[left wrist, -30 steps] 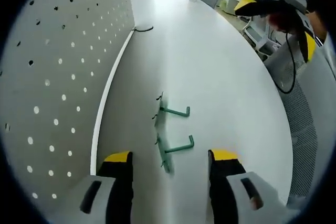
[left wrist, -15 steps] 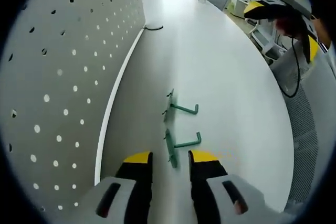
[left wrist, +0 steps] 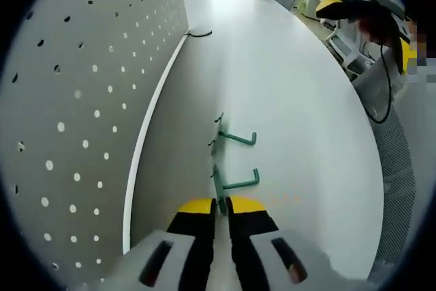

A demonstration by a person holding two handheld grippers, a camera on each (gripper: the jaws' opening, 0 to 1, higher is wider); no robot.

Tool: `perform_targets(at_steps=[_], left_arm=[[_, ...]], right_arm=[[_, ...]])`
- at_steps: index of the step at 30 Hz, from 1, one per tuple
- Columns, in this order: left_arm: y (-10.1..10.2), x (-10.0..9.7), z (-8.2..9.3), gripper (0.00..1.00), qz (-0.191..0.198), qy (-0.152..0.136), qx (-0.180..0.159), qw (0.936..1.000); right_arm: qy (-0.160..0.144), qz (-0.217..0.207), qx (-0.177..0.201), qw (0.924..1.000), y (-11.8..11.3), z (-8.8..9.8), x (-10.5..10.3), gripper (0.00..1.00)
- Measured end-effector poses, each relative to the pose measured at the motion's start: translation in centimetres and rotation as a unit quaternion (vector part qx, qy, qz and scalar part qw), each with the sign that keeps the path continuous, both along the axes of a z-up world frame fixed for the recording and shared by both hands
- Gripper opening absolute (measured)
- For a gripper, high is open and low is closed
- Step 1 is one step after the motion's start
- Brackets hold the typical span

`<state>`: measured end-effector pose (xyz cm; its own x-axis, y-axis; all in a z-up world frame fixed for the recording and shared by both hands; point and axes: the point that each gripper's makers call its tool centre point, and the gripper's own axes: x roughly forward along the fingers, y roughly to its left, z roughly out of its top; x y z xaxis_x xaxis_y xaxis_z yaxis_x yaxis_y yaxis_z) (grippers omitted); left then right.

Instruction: Insert the hook assembly into the mounting plate slot until the hook locks in place.

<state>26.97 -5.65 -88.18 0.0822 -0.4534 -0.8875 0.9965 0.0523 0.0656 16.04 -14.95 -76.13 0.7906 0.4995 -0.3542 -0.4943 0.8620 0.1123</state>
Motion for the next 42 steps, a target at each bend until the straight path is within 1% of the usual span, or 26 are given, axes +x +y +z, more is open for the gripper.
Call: perform_targets(at_steps=[1,3,4,8,12,21,26,30,32,35,37,39,42], left_arm=[[0.0,0.0,-0.1,0.06,-0.005,-0.005,-0.002,1.0],[0.0,0.1,0.0,0.06,0.007,-0.001,-0.004,1.0],[0.0,0.1,0.0,0.05,0.006,-0.002,-0.005,1.0],[0.1,0.1,0.0,0.03,-0.002,-0.013,-0.001,0.9999],[0.0,0.1,0.0,0.03,-0.006,-0.014,0.001,0.9999],[0.0,0.2,0.0,0.03,-0.003,-0.013,-0.001,0.9999],[0.0,0.3,0.0,0.03,0.008,-0.008,-0.008,0.9999],[0.1,0.3,0.0,0.03,0.011,-0.012,-0.012,0.9998],[0.0,0.4,0.2,0.03,0.019,-0.012,-0.025,0.9994],[-0.1,1.0,0.8,0.03,0.036,-0.027,-0.047,0.9979],[-0.1,1.2,1.0,0.03,0.041,-0.029,-0.052,0.9974],[-0.4,1.2,1.5,0.03,0.046,-0.027,-0.068,0.9963],[-0.5,1.3,1.8,0.03,0.047,-0.031,-0.077,0.9955]], right_arm=[[-0.001,0.0,0.001,1.0,0.0,0.1,0.0,0.57],[-0.002,-0.002,0.001,1.0,-0.1,0.1,0.0,0.57],[-0.001,-0.002,0.001,1.0,-0.1,0.1,0.0,0.57],[0.001,-0.001,0.001,1.0,0.0,0.0,0.0,0.57],[0.0,0.0,0.001,1.0,0.0,0.0,0.0,0.57],[0.001,0.0,0.0,1.0,0.0,0.0,0.0,0.57],[0.001,0.001,-0.001,1.0,0.1,-0.1,0.0,0.57],[0.001,0.001,-0.001,1.0,0.0,-0.1,0.0,0.58],[0.001,0.001,0.0,1.0,0.0,-0.1,0.1,0.58],[0.0,0.001,-0.001,1.0,0.0,-0.1,0.0,0.57],[0.001,-0.001,0.0,1.0,-0.1,-0.2,0.1,0.57],[-0.001,-0.003,0.0,1.0,-0.2,-0.1,0.1,0.57],[-0.002,-0.004,0.0,1.0,-0.3,0.0,0.2,0.57]])
